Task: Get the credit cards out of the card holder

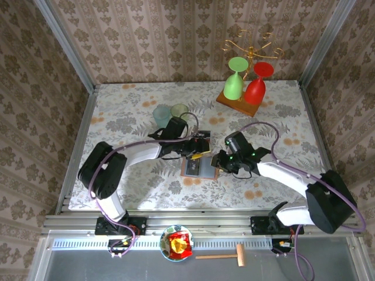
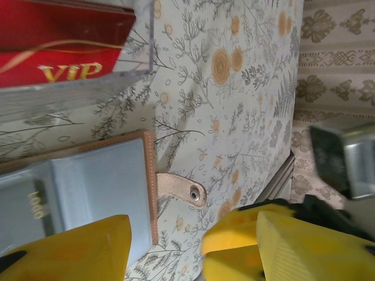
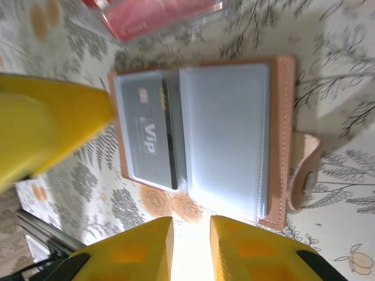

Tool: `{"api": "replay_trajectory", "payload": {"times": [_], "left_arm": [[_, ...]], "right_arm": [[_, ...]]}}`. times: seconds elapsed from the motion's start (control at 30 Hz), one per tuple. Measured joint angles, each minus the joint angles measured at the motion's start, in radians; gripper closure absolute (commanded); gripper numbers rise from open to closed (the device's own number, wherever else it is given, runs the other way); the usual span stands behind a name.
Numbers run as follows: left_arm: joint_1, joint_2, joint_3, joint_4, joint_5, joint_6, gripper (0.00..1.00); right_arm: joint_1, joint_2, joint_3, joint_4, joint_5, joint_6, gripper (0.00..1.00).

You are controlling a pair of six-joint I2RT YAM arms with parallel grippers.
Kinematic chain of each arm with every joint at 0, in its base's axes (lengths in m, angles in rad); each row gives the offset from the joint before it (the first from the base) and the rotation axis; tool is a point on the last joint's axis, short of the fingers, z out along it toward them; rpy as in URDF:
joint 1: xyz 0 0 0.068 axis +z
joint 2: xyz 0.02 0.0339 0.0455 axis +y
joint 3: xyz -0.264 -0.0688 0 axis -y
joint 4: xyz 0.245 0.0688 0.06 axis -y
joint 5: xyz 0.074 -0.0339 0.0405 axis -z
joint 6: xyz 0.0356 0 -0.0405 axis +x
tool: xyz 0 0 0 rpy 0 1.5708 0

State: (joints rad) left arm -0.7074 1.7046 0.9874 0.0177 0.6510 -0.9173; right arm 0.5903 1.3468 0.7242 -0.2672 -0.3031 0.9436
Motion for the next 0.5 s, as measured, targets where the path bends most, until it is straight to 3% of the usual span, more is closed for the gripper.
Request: {"api": "replay_trajectory", "payload": {"times": [0.3, 0.5], "left_arm": [[0.082, -0.113, -0.131, -0.041, -0.054, 0.021, 0.41], [0.114, -0.161, -0.178, -0.066, -0.077, 0.024, 0.41]], "right_arm": [[0.114, 0.235, 0.114, 0.033, -0.019, 0.002, 0.75], [0.135, 0.326, 0.151, 0.01, -0.021, -0.019, 0.75]]}}
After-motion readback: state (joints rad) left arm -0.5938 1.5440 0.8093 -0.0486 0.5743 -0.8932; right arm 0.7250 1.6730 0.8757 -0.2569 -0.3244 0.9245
